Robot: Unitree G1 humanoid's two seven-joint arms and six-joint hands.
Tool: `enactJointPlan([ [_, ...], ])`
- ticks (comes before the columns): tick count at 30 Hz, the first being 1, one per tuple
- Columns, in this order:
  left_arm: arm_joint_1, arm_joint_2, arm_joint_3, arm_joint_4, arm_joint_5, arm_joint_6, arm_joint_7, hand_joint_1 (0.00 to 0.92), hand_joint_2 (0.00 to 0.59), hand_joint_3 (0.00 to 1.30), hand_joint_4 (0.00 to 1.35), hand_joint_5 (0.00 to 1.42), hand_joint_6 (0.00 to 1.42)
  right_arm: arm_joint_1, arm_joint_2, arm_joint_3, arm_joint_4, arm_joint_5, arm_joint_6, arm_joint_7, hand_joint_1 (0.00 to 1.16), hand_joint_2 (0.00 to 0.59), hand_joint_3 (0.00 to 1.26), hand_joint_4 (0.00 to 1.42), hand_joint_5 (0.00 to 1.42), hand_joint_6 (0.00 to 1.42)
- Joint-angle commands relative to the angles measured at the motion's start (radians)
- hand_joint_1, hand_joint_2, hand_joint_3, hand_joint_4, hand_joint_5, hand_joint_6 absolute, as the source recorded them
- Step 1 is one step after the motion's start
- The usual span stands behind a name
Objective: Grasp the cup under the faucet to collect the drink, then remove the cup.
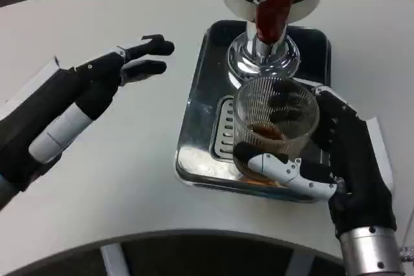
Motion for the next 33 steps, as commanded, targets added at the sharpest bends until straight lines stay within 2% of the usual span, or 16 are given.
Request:
enactJointPlan([
  [1,0.041,0.038,0.023,-0.02,-0.004,-0.052,-0.033,0.0,0.055,0.24,0.07,0.16,0.11,0.037,0.012,0.031,-0.082,0.016,0.013,0.021,1.02,0.153,0.53,0.67,0.75,0.65],
  [8,0.086,0.102,0.048,-0.027,0.029,-0.156,-0.076,0.0,0.054,0.24,0.07,0.16,0.1,0.081,0.003,0.066,-0.174,0.019,0.048,0.063,1.02,0.154,0.54,0.67,0.75,0.65],
  [19,0.153,0.195,0.074,-0.059,0.078,-0.307,-0.099,0.0,0.049,0.19,0.07,0.16,0.09,0.111,-0.021,0.081,-0.271,0.035,0.087,0.124,1.01,0.154,0.55,0.67,0.76,0.65],
  [27,0.191,0.251,0.1,-0.081,0.109,-0.385,-0.091,0.0,0.044,0.11,0.0,0.09,0.05,0.134,-0.03,0.092,-0.323,0.037,0.112,0.156,1.01,0.154,0.55,0.67,0.76,0.65],
  [33,0.228,0.306,0.144,-0.1,0.145,-0.51,-0.1,0.0,0.045,0.08,0.0,0.07,0.02,0.135,-0.044,0.082,-0.38,0.058,0.156,0.189,1.01,0.154,0.55,0.67,0.76,0.65],
])
